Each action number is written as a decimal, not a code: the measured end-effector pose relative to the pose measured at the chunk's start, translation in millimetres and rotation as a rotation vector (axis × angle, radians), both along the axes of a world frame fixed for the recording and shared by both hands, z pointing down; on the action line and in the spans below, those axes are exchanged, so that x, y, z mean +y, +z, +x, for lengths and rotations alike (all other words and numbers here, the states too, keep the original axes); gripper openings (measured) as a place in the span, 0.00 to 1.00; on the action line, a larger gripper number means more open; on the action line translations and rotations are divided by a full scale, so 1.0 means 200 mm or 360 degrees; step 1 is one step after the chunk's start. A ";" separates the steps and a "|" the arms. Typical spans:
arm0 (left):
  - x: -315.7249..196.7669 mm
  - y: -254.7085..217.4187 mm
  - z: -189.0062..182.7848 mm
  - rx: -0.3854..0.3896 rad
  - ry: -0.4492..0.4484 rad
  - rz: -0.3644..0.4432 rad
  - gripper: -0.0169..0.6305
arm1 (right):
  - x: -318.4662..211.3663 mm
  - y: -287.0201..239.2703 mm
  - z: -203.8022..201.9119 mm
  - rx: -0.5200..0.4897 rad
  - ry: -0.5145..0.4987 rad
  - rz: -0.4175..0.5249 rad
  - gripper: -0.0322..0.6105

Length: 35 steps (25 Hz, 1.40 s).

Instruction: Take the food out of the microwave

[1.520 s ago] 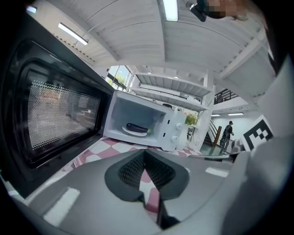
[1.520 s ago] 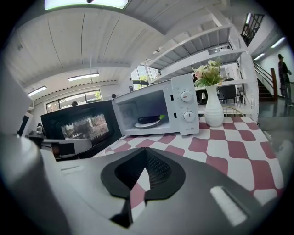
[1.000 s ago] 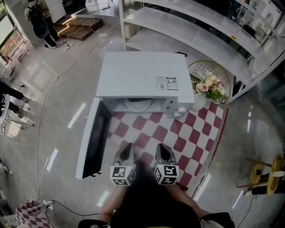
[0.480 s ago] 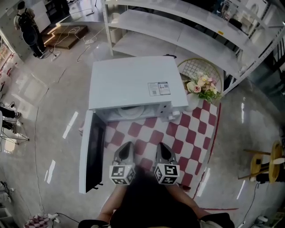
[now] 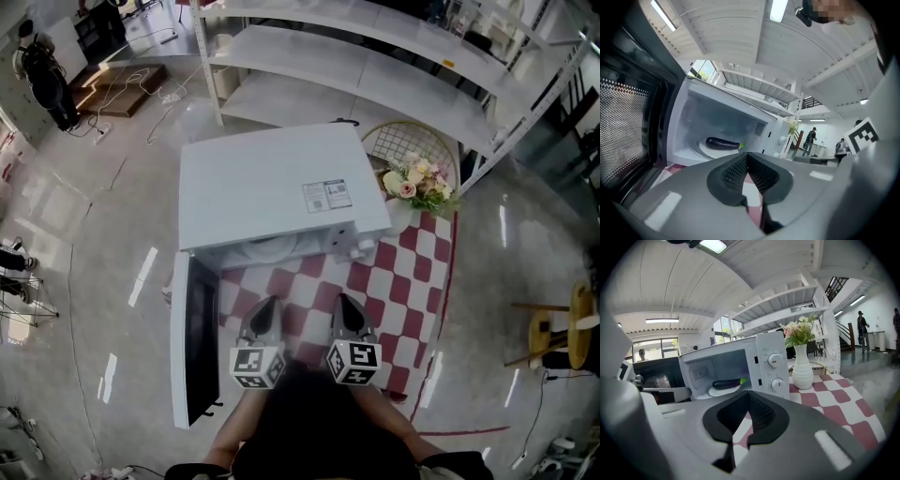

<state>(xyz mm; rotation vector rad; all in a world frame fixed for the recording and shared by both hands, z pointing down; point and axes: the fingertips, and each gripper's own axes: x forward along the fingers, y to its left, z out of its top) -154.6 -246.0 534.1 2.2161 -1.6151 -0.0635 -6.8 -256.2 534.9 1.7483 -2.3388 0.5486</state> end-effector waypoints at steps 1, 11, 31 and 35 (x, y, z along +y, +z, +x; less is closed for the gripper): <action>-0.01 0.00 0.00 0.0004 0.0005 0.0005 0.04 | -0.01 -0.01 0.00 -0.0002 0.0009 0.0008 0.05; -0.14 -0.01 -0.07 0.0036 -0.0008 0.0045 0.04 | -0.07 -0.01 -0.04 0.0018 0.0034 0.0064 0.05; -0.29 0.08 -0.10 0.0386 -0.0056 -0.0074 0.04 | -0.12 0.04 -0.09 0.0023 0.0006 0.0015 0.05; -0.33 0.11 -0.10 0.0527 -0.0077 -0.0129 0.04 | -0.12 0.05 -0.09 0.0030 0.0009 0.0006 0.05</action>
